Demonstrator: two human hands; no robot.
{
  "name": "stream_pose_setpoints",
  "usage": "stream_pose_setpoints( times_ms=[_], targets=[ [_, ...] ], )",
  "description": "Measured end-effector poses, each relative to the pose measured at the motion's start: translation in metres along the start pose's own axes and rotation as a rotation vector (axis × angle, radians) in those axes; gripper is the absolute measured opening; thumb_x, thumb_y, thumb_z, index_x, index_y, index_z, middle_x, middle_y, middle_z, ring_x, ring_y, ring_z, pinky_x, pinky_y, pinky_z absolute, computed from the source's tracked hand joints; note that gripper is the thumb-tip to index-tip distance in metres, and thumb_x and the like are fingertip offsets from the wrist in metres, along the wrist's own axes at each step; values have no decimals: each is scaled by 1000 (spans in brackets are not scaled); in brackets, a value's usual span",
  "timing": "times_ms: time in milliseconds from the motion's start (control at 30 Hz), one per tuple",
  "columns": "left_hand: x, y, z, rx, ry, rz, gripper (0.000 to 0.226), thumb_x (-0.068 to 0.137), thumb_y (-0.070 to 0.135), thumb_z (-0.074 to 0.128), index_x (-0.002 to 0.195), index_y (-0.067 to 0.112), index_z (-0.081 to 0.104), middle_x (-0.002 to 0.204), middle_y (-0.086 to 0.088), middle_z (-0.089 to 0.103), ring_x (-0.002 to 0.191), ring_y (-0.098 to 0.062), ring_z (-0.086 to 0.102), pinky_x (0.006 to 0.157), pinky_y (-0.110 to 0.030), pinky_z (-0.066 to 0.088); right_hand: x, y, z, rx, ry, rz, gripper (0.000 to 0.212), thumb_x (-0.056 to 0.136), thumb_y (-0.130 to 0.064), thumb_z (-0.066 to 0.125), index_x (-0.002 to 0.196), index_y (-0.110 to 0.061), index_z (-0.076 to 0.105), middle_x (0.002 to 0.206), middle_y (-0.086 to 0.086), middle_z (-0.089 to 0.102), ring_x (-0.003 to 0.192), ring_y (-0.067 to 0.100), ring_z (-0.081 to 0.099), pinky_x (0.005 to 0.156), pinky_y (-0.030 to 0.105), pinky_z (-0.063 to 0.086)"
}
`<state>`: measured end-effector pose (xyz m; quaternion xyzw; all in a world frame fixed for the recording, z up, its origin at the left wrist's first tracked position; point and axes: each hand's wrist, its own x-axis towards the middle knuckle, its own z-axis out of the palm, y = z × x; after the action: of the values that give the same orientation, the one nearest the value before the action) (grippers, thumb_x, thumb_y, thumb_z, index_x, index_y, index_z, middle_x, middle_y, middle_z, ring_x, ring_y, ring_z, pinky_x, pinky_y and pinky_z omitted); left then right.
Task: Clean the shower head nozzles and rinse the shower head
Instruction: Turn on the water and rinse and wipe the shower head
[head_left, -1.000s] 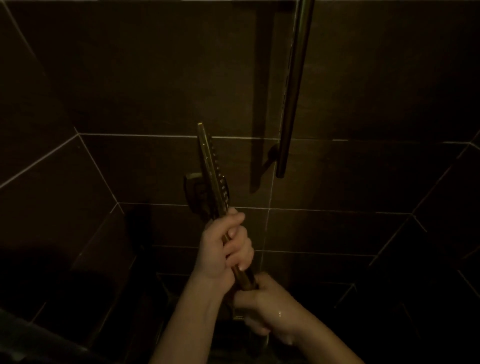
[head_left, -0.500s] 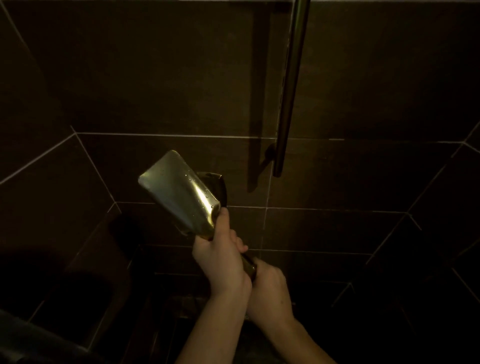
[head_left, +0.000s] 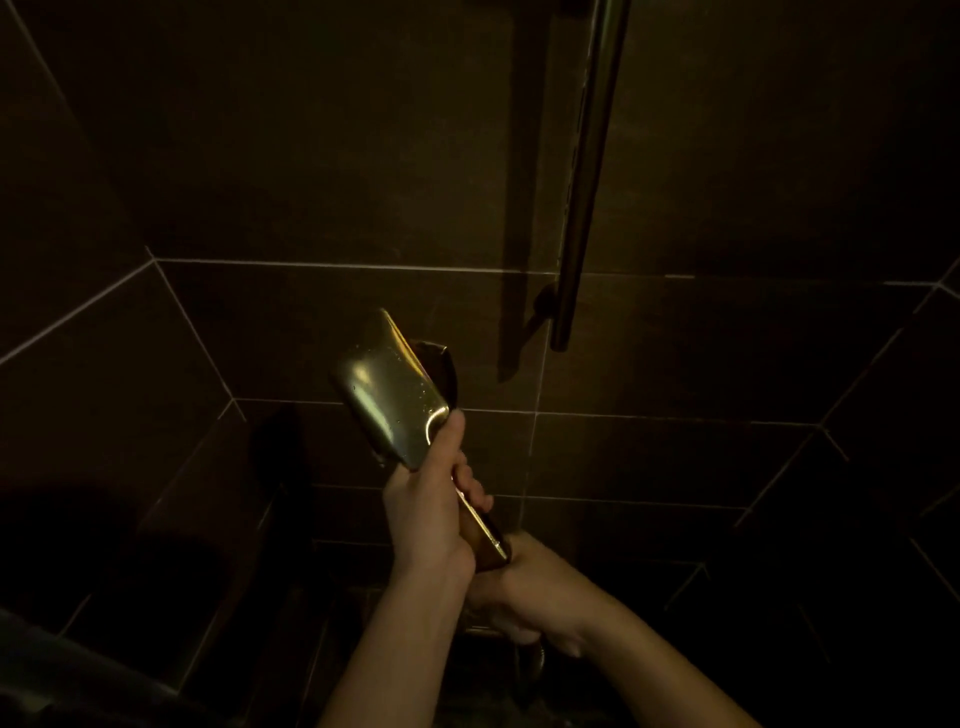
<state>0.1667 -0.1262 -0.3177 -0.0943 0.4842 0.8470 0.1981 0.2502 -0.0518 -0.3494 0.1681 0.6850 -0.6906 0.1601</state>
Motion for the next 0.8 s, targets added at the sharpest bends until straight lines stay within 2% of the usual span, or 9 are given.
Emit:
stream_pose_setpoints(
  times_ms=[100, 200, 300, 467, 500, 567, 633, 700, 800],
  targets=[
    [0, 2, 1, 62, -35, 13, 27, 78, 31, 84, 87, 15, 65, 50, 7, 51, 40, -7, 45, 37, -23, 40, 5, 2, 7, 3, 42, -28, 9, 81, -17, 63, 73, -19, 60, 53, -1, 44, 40, 11, 36, 39, 22, 29],
    [5, 7, 0, 64, -106, -43, 23, 80, 17, 73, 65, 18, 56, 46, 6, 40, 35, -9, 33, 34, -23, 29, 8, 4, 13, -42, 74, -69, 14, 82, -30, 66, 70, -24, 62, 60, 1, 51, 45, 12, 43, 44, 23, 35],
    [7, 12, 1, 103, -283, -66, 34, 75, 13, 66, 48, 22, 47, 41, 7, 33, 31, -10, 27, 35, -22, 28, 7, 6, 16, 5, 107, -124, 9, 80, -24, 66, 81, -15, 63, 60, 5, 48, 42, 13, 40, 40, 24, 32],
    [14, 25, 1, 104, -559, -165, 37, 72, 11, 65, 47, 21, 40, 36, 7, 31, 27, -9, 27, 32, -19, 28, 3, 6, 18, 152, 56, -103, 5, 77, -13, 61, 74, -17, 60, 53, 1, 44, 39, 12, 37, 37, 22, 29],
    [15, 26, 0, 98, -560, -188, 35, 75, 11, 66, 50, 20, 43, 37, 7, 32, 27, -9, 28, 32, -19, 29, 4, 5, 19, 196, 30, -75, 9, 78, -12, 61, 72, -18, 59, 53, -1, 44, 39, 12, 37, 37, 22, 28],
    [15, 24, 0, 144, -425, -168, 25, 81, 15, 72, 64, 17, 54, 43, 6, 40, 32, -9, 36, 33, -22, 33, 6, 3, 21, 252, -5, -31, 9, 79, -13, 62, 74, -20, 59, 53, -3, 45, 40, 11, 36, 37, 22, 26],
    [13, 14, 1, 277, -218, -18, 14, 85, 24, 76, 83, 17, 64, 49, 5, 51, 40, -9, 49, 38, -23, 42, 10, 3, 25, 198, 47, -43, 6, 83, -18, 63, 77, -19, 61, 55, -3, 50, 42, 11, 41, 40, 24, 31],
    [11, 5, 2, 411, -78, 137, 20, 86, 32, 77, 100, 21, 67, 56, 5, 60, 47, -7, 59, 45, -21, 49, 15, 5, 27, 96, 144, -83, 17, 88, -22, 62, 71, -24, 65, 60, -2, 59, 51, 13, 53, 51, 28, 44],
    [6, -2, 3, 472, -41, 180, 21, 89, 34, 74, 96, 17, 67, 52, 7, 58, 43, -7, 57, 43, -20, 48, 18, 10, 29, 39, 250, -124, 26, 88, -20, 62, 63, -26, 66, 66, -4, 66, 65, 14, 64, 64, 29, 52]
  ],
)
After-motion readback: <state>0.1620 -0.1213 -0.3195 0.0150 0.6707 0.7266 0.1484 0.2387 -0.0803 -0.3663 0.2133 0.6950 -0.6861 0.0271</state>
